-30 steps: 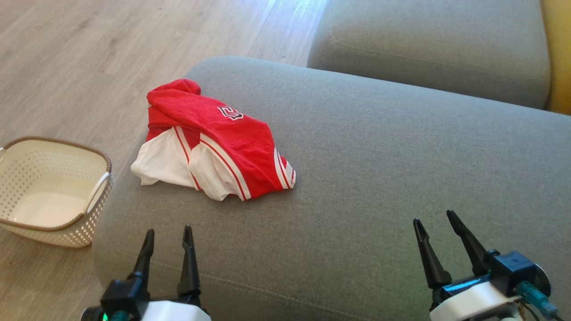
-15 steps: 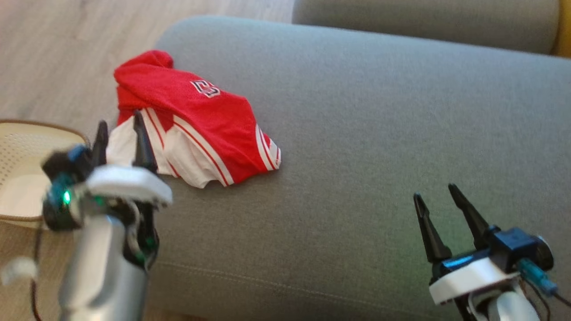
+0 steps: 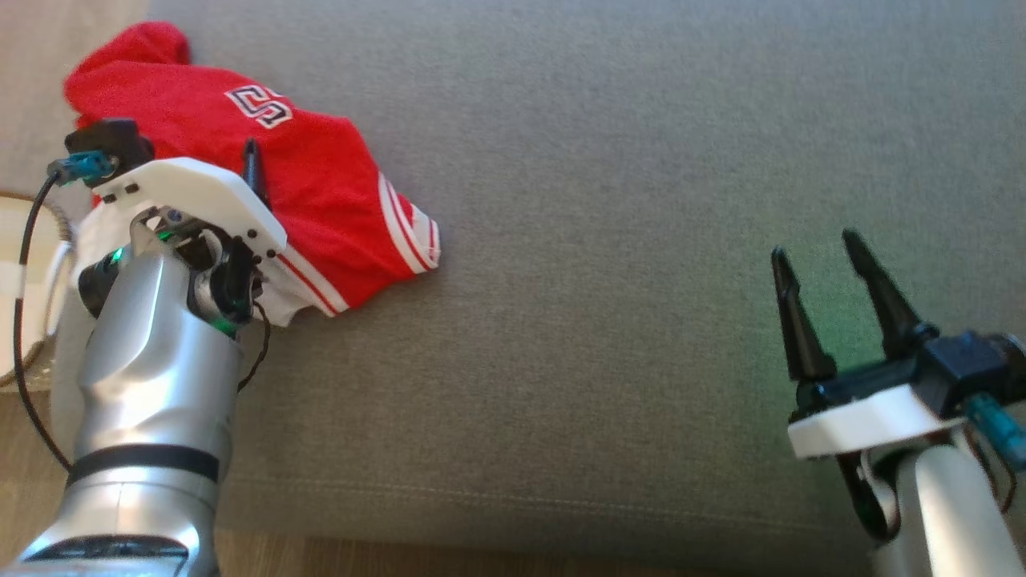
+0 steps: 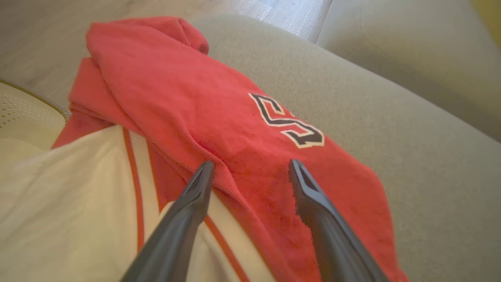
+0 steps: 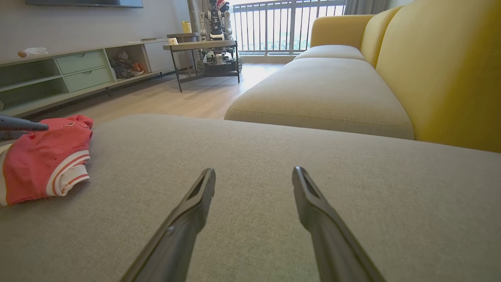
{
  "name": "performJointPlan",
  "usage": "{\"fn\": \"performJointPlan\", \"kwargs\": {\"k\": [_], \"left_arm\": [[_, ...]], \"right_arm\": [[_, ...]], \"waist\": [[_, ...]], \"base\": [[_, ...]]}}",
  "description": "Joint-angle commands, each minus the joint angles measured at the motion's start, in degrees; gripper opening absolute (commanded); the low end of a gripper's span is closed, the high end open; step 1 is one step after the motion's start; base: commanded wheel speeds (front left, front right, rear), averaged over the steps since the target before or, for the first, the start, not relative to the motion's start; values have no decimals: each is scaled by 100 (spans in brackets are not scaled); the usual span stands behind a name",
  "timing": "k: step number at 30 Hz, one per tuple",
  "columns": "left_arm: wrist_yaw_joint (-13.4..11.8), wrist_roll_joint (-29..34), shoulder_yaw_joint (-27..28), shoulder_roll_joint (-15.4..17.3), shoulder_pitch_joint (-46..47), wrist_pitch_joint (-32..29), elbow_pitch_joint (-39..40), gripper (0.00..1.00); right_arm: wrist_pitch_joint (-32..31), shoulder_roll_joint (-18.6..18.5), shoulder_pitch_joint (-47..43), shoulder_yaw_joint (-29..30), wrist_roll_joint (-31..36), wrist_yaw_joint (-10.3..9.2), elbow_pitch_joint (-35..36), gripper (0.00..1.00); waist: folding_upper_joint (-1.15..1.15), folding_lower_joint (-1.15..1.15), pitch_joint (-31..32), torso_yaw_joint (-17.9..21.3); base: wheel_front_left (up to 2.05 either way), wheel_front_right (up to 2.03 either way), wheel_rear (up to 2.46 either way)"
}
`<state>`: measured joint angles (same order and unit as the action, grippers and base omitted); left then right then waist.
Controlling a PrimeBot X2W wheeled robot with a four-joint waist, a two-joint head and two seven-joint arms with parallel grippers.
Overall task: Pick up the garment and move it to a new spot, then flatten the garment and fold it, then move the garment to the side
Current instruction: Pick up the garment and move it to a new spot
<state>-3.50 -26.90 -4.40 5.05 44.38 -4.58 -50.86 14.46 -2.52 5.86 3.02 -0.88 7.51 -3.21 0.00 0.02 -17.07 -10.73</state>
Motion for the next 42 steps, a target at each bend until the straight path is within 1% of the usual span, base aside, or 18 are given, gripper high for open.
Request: {"fn": "performJointPlan", "kwargs": {"k": [1, 6, 9, 13, 14, 15, 18, 20, 25, 29, 31, 32, 36, 39, 42], "left_arm": [[28, -14, 148, 245, 210, -20, -22, 100], [116, 105, -54, 300, 532, -231, -831, 100], [206, 139, -159, 250, 615, -272, -1176, 100], [264, 236, -319, 214, 654, -270, -1564, 100], [320, 236, -350, 195, 657, -318, -1657, 59], [373, 233, -374, 181, 666, -349, -1733, 0], [407, 300, -454, 224, 689, -133, -1827, 0], [424, 309, -455, 269, 701, 190, -1810, 0], [602, 328, -437, 500, 771, 1172, -1578, 0], [662, 545, -617, 678, 884, 1681, -1271, 0], [706, 656, -730, 710, 944, 1790, -1041, 0], [706, 656, -730, 710, 944, 1790, -1041, 0], [796, 768, -881, 695, 1036, 1883, -438, 0], [873, 703, -925, 610, 1019, 1890, 68, 0], [952, 499, -936, 474, 940, 1692, 612, 0]], "right_arm": [[53, -36, 214, -137, 13, -2, 239, 100], [53, -36, 384, -205, 10, -2, 314, 100], [53, -36, 419, -184, -1, -2, 350, 100], [53, -36, 431, -166, 0, -2, 358, 100], [53, -36, 433, -167, 7, -2, 355, 100], [53, -36, 437, -159, 12, -2, 354, 100], [53, -36, 453, -158, 4, -2, 318, 100], [53, -36, 451, -212, -23, -2, 275, 100], [53, -36, 342, -306, -180, -2, 193, 100], [53, -36, 167, -302, -270, -2, 117, 100], [53, -36, 77, -291, -335, -2, 80, 100], [53, -36, 77, -291, -335, -2, 80, 100], [53, -36, -42, -341, -442, -2, 51, 100], [53, -36, -108, -392, -532, -2, 36, 100], [54, -36, -204, -487, -590, -2, 13, 100]], "waist": [[0, -2, -209, 190], [0, -2, -477, 332], [0, -2, -587, 362], [0, -2, -661, 356], [0, -2, -662, 350], [0, -2, -653, 338], [0, -2, -551, 309], [0, -2, -423, 303], [0, -2, 45, 334], [0, -2, 458, 342], [0, -2, 656, 360], [0, -2, 656, 360], [0, -2, 991, 487], [0, -2, 1227, 685], [0, -2, 1442, 968]], "base": [[0, 0, 0], [0, 0, 0], [0, 0, 0], [0, 0, 0], [0, 0, 0], [0, 0, 0], [0, 0, 0], [0, 0, 0], [0, 0, 0], [0, 0, 0], [0, 0, 0], [0, 0, 0], [0, 0, 0], [0, 0, 0], [0, 0, 0]]}}
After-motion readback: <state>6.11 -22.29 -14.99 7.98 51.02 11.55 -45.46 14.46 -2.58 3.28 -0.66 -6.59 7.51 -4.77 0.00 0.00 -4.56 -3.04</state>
